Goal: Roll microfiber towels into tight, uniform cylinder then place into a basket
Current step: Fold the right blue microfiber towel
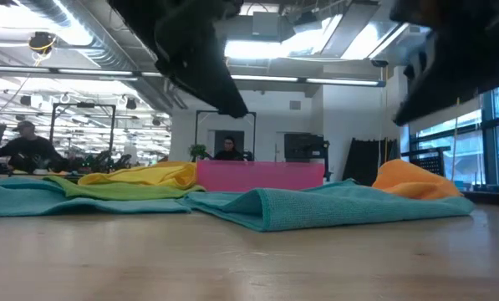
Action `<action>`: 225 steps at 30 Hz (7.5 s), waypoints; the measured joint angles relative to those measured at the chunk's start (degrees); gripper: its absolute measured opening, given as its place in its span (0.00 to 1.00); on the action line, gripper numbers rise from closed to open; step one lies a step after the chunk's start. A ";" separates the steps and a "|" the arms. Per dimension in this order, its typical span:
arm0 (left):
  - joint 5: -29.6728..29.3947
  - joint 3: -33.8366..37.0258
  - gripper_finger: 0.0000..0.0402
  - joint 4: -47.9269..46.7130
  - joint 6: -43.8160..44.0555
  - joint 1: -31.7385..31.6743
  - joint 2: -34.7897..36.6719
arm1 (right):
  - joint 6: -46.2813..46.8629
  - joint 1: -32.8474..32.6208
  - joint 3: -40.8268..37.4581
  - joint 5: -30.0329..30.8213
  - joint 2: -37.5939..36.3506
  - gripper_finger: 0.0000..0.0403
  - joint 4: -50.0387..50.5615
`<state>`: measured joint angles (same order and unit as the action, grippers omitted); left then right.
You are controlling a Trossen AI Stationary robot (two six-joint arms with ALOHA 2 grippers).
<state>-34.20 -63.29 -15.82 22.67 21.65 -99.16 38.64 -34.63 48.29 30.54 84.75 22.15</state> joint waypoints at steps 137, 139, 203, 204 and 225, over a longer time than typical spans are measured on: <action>12.91 -0.63 0.26 20.57 -8.12 -2.10 -9.31 | 17.81 5.66 -10.20 -9.06 -0.48 0.02 16.10; 12.90 -0.63 0.26 20.68 -8.16 -2.10 -9.31 | 16.63 6.96 -10.20 -7.55 -0.48 0.02 15.61; 12.66 -0.63 0.26 18.06 -8.27 -2.12 -9.13 | 5.34 16.01 -16.83 -6.94 -0.62 0.01 0.60; 12.66 -0.63 0.26 18.06 -8.27 -2.12 -9.13 | 4.41 16.61 -16.87 -6.89 -0.54 0.01 -0.35; 12.62 -0.63 0.26 18.04 -9.37 -2.06 -9.13 | -8.18 26.03 -13.91 -7.07 -1.96 0.01 -3.45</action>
<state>-21.58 -63.92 2.22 13.29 19.58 -108.29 30.46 -8.61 34.38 23.47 82.79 18.70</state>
